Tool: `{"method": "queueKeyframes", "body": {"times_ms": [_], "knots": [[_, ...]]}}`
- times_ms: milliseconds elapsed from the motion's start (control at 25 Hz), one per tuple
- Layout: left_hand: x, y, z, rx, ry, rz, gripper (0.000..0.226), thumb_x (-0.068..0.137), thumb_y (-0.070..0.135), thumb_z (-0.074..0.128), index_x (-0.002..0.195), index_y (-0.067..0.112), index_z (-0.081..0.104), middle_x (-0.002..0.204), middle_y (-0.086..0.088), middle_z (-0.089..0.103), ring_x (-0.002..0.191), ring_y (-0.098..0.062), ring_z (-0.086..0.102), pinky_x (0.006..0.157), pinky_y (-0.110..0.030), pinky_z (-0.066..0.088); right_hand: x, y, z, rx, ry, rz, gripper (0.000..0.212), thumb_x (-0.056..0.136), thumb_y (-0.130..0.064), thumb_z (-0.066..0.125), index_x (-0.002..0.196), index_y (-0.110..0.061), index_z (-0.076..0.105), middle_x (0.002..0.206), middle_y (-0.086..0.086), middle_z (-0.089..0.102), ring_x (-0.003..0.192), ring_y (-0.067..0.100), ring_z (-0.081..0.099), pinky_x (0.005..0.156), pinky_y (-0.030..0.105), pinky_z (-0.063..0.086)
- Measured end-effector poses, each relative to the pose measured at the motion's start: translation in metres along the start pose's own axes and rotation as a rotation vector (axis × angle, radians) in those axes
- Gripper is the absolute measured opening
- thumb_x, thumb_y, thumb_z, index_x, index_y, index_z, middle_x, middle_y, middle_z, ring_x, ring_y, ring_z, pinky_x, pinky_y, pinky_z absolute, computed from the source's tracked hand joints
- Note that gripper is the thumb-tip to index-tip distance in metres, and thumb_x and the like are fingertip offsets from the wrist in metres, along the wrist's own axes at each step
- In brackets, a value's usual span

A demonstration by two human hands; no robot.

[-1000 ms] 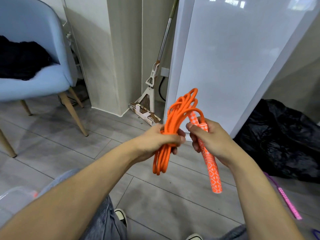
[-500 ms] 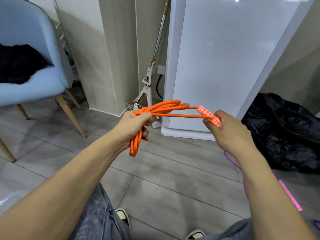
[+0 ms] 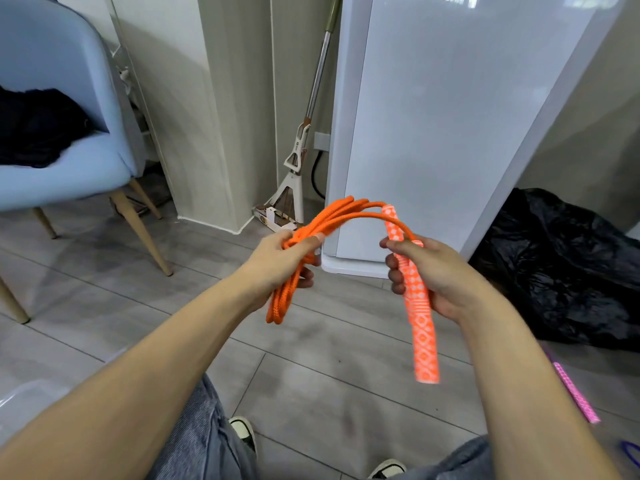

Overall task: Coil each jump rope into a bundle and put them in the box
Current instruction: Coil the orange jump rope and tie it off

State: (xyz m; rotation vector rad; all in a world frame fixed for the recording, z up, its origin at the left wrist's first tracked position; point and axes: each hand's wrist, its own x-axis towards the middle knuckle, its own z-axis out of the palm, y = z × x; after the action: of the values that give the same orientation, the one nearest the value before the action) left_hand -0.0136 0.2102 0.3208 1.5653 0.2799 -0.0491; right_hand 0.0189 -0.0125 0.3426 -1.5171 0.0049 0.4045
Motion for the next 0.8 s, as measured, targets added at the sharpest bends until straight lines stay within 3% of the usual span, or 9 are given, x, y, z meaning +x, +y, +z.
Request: {"method": "queueKeyframes", "body": {"times_ms": [160,320,400,480,640,720,800], "knots": [[-0.009,-0.012,0.031,0.049,-0.19,0.013,0.02,0.095,0.021,0.063,0.111,0.01,0.056,0.096,-0.015,0.068,0.076,-0.023,0.069,0.071,-0.038,0.06,0.009,0.015,0.042,-0.051,0.265,-0.165,0.016,0.101,-0.028,0.055,0.092,-0.015,0.057,0.073,0.003,0.056,0.063,0.017,0.06,0.059,0.031,0.05],[-0.015,-0.022,0.036,0.226,-0.292,0.177,0.059,0.072,0.018,0.084,0.121,0.018,0.051,0.098,-0.008,0.069,0.086,-0.017,0.069,0.079,-0.03,0.057,0.01,0.02,0.06,0.077,0.364,-0.21,0.017,0.1,-0.034,0.055,0.096,-0.02,0.064,0.089,-0.003,0.067,0.084,0.009,0.063,0.083,0.034,0.049],[-0.014,-0.029,0.037,0.325,-0.214,0.229,0.07,0.061,0.029,0.09,0.119,0.026,0.05,0.098,-0.002,0.07,0.087,-0.016,0.07,0.083,-0.035,0.058,0.007,0.016,0.063,0.173,0.361,-0.145,0.018,0.1,-0.035,0.056,0.092,-0.022,0.066,0.09,-0.007,0.068,0.083,0.005,0.063,0.081,0.031,0.05],[-0.012,-0.032,0.041,0.352,-0.13,0.278,0.067,0.058,0.028,0.09,0.111,0.028,0.05,0.09,0.002,0.067,0.08,-0.012,0.07,0.078,-0.036,0.059,0.004,0.014,0.065,0.201,0.334,-0.102,0.02,0.1,-0.036,0.056,0.096,-0.019,0.066,0.088,-0.009,0.068,0.078,0.004,0.063,0.069,0.025,0.048],[-0.011,-0.03,0.042,0.373,-0.022,0.31,0.051,0.062,0.012,0.084,0.099,0.025,0.051,0.076,0.004,0.064,0.06,-0.004,0.065,0.059,-0.02,0.053,0.003,0.012,0.063,0.01,0.28,-0.171,0.018,0.101,-0.033,0.054,0.108,-0.02,0.064,0.086,-0.014,0.065,0.073,-0.004,0.062,0.058,0.012,0.044],[-0.01,-0.028,0.032,0.534,0.062,0.375,0.05,0.061,0.02,0.079,0.1,0.028,0.05,0.076,0.007,0.065,0.066,-0.009,0.064,0.062,-0.025,0.053,0.004,0.012,0.057,-0.125,0.286,-0.193,0.017,0.098,-0.032,0.06,0.108,-0.018,0.061,0.091,-0.007,0.063,0.085,0.007,0.062,0.065,0.018,0.044],[-0.004,-0.02,0.016,0.765,0.123,0.461,0.053,0.061,0.024,0.072,0.108,0.027,0.048,0.08,0.006,0.067,0.073,-0.023,0.063,0.064,-0.034,0.051,0.003,0.011,0.046,-0.242,0.372,-0.267,0.035,0.088,-0.039,0.069,0.115,-0.022,0.054,0.109,0.001,0.061,0.102,0.016,0.06,0.08,0.027,0.047]]}}
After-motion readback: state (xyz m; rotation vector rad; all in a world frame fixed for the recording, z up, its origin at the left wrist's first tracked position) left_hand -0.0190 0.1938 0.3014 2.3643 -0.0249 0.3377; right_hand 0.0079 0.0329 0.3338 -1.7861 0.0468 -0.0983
